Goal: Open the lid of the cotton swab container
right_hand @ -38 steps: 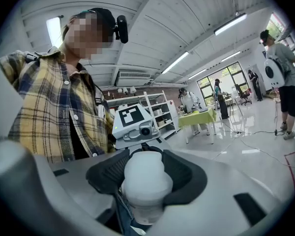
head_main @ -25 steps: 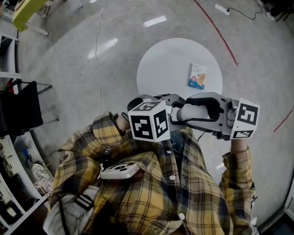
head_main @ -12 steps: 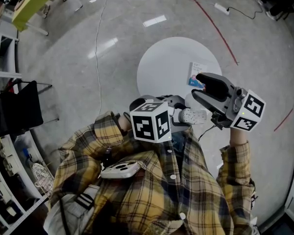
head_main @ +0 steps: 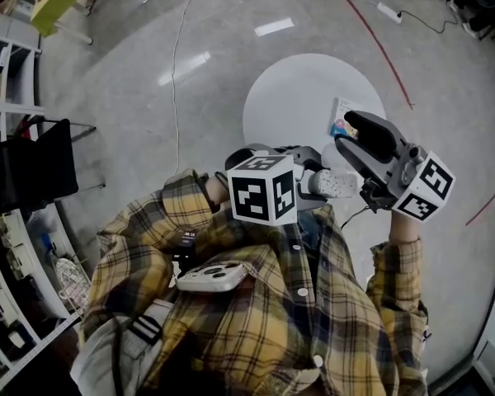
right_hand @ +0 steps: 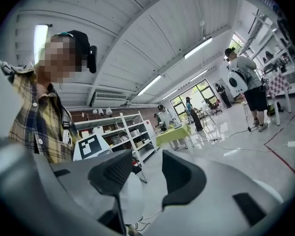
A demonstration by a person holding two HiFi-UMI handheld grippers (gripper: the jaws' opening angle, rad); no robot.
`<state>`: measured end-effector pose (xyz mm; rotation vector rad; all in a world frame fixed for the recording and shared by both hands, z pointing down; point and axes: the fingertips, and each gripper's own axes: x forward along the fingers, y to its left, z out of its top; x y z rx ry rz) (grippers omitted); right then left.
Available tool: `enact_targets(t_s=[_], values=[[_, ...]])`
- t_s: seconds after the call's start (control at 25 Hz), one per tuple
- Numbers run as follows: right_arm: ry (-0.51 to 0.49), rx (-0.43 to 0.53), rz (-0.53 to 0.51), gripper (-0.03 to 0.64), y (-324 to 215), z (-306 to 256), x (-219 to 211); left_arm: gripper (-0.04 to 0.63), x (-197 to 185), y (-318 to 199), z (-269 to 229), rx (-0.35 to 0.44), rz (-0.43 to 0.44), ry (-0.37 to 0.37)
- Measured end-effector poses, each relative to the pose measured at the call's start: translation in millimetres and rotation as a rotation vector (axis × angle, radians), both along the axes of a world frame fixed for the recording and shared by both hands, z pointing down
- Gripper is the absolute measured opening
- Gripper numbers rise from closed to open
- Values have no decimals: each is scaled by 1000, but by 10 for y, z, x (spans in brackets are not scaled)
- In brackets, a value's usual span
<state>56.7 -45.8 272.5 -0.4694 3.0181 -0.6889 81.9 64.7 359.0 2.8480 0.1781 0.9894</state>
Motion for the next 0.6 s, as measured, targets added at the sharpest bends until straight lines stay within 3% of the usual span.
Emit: enact_targets(t_s=[0.6], values=[[100, 150, 105, 179, 92, -214, 24, 212, -70, -137, -60, 12, -6, 5]])
